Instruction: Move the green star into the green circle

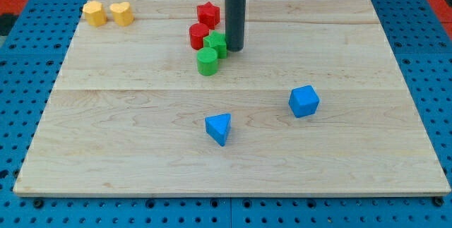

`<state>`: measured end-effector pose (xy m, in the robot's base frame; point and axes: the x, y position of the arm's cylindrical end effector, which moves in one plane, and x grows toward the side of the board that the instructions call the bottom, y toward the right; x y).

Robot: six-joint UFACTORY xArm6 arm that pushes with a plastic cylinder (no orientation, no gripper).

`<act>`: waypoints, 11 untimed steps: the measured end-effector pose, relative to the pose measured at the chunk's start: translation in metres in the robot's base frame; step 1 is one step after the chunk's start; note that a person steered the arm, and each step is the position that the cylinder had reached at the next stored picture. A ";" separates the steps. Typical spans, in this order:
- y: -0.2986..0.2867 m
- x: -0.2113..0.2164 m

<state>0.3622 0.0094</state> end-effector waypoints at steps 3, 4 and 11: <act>-0.010 -0.051; -0.066 -0.028; 0.017 0.061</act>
